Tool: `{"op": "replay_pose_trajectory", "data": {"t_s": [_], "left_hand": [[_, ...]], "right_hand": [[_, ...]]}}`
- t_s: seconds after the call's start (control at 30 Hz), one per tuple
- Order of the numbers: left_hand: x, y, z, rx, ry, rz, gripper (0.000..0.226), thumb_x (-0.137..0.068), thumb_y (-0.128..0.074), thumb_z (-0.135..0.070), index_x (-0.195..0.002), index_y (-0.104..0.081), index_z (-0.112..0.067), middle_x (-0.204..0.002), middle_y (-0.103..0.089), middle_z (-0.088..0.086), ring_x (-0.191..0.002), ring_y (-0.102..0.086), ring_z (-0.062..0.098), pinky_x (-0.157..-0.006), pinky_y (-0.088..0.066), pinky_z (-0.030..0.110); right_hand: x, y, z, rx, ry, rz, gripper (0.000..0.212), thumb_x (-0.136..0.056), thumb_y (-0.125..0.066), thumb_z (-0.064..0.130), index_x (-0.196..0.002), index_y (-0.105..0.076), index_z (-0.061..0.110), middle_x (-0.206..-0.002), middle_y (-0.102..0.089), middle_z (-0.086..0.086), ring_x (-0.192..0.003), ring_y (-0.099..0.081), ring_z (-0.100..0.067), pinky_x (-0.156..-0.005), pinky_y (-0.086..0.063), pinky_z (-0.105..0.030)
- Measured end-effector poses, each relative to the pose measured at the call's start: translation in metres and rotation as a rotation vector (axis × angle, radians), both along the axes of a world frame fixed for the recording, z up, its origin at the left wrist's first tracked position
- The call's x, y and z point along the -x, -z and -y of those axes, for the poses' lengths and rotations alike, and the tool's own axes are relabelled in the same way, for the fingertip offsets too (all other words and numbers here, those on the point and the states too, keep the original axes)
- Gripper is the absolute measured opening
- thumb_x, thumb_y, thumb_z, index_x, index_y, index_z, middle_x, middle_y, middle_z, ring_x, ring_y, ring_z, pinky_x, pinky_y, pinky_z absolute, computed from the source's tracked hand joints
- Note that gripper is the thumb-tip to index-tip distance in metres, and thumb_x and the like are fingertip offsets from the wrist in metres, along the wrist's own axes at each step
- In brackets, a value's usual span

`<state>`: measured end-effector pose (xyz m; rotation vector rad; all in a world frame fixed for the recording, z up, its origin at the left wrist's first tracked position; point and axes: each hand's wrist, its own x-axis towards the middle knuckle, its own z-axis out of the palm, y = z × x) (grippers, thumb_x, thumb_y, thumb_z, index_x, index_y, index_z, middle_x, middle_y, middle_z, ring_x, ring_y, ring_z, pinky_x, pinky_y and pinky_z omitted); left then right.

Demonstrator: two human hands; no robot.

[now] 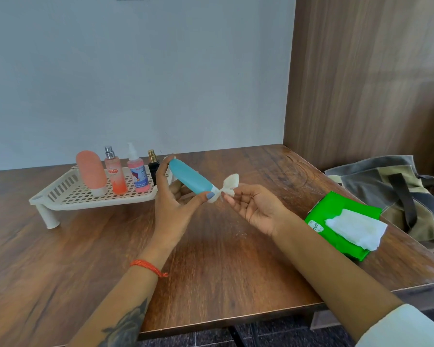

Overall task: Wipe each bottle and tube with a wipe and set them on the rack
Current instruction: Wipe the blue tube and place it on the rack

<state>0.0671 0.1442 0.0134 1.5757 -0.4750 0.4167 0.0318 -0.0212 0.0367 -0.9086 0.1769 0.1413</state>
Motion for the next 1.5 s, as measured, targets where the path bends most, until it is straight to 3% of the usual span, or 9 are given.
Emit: {"op": "replay_pose_trajectory", "data": {"t_s": [0.13, 0.27, 0.43, 0.6, 0.8, 1.0, 1.1, 1.23, 1.5], "left_hand": [[0.001, -0.001, 0.000, 0.026, 0.017, -0.010, 0.101, -0.062, -0.081, -0.012, -0.143, -0.022, -0.029, -0.115, -0.052, -0.021, -0.107, -0.061, 0.006, -0.093, -0.051, 0.027], [0.001, -0.001, -0.001, 0.040, 0.024, -0.022, 0.101, -0.060, -0.080, -0.016, -0.142, -0.023, -0.031, -0.120, -0.053, -0.014, -0.109, -0.061, 0.006, -0.088, -0.052, 0.020], [-0.001, -0.002, -0.002, 0.102, 0.050, -0.055, 0.096, -0.068, -0.077, -0.001, -0.142, -0.023, -0.031, -0.122, -0.054, -0.005, -0.105, -0.061, 0.001, -0.085, -0.052, 0.017], [-0.002, 0.000, -0.002, 0.102, 0.106, -0.082, 0.095, -0.070, -0.074, 0.006, -0.136, -0.025, -0.042, -0.127, -0.050, 0.000, -0.108, -0.060, 0.008, -0.092, -0.052, 0.030], [-0.002, 0.002, -0.001, 0.099, 0.120, -0.074, 0.094, -0.069, -0.074, 0.011, -0.131, -0.031, -0.045, -0.137, -0.041, 0.003, -0.115, -0.053, 0.013, -0.090, -0.053, 0.026], [0.002, 0.001, -0.001, 0.058, 0.155, -0.101, 0.097, -0.070, -0.070, 0.016, -0.138, -0.030, -0.040, -0.130, -0.042, -0.010, -0.100, -0.057, -0.005, -0.079, -0.053, 0.020], [0.003, 0.000, -0.001, 0.038, 0.171, -0.117, 0.097, -0.070, -0.068, 0.018, -0.137, -0.029, -0.041, -0.127, -0.045, -0.010, -0.094, -0.059, -0.010, -0.073, -0.052, 0.016], [0.005, 0.000, 0.000, 0.004, 0.206, -0.152, 0.098, -0.070, -0.069, 0.017, -0.134, -0.031, -0.046, -0.121, -0.052, -0.012, -0.093, -0.063, -0.001, -0.074, -0.053, 0.020], [0.008, -0.003, -0.002, -0.023, 0.235, -0.160, 0.099, -0.070, -0.072, 0.014, -0.131, -0.028, -0.051, -0.120, -0.056, -0.005, -0.099, -0.064, 0.013, -0.078, -0.056, 0.028]], "right_hand": [[-0.001, 0.006, -0.007, 0.360, -0.028, 0.047, 0.023, -0.090, -0.054, 0.000, -0.113, -0.056, 0.000, -0.099, -0.067, -0.017, -0.074, -0.067, -0.015, -0.060, -0.056, -0.020], [0.001, 0.005, -0.009, 0.317, -0.124, 0.059, 0.023, -0.090, -0.054, 0.004, -0.112, -0.058, -0.002, -0.094, -0.068, -0.014, -0.072, -0.067, -0.013, -0.059, -0.055, -0.019], [0.000, 0.003, -0.006, 0.359, 0.107, 0.140, 0.025, -0.089, -0.058, 0.007, -0.111, -0.060, -0.003, -0.090, -0.069, -0.013, -0.068, -0.065, -0.012, -0.055, -0.053, -0.018], [-0.005, 0.017, -0.005, 1.482, 0.426, 0.350, 0.027, -0.086, -0.060, 0.015, -0.112, -0.068, 0.015, -0.096, -0.068, -0.002, -0.074, -0.056, -0.008, -0.055, -0.041, -0.013], [-0.010, 0.025, -0.006, 1.810, 0.213, 0.364, 0.029, -0.087, -0.056, 0.016, -0.114, -0.066, 0.014, -0.104, -0.063, -0.008, -0.089, -0.059, -0.021, -0.074, -0.048, -0.027], [-0.011, 0.028, -0.006, 1.723, 0.243, 0.427, 0.028, -0.088, -0.059, 0.031, -0.110, -0.069, 0.017, -0.098, -0.070, -0.001, -0.084, -0.059, -0.012, -0.079, -0.051, -0.030], [-0.010, 0.018, -0.009, 1.437, 0.371, 0.540, 0.030, -0.087, -0.062, 0.030, -0.113, -0.068, 0.016, -0.101, -0.070, 0.001, -0.082, -0.057, -0.005, -0.072, -0.045, -0.015], [-0.012, -0.008, -0.013, 1.190, 0.243, 0.548, 0.040, -0.086, -0.065, 0.029, -0.124, -0.058, 0.019, -0.107, -0.063, 0.004, -0.091, -0.057, -0.004, -0.069, -0.042, 0.000], [-0.021, -0.039, -0.019, 1.312, -0.068, 0.573, 0.041, -0.081, -0.072, 0.020, -0.118, -0.057, 0.016, -0.101, -0.060, 0.003, -0.091, -0.058, -0.010, -0.077, -0.048, -0.016]]}}
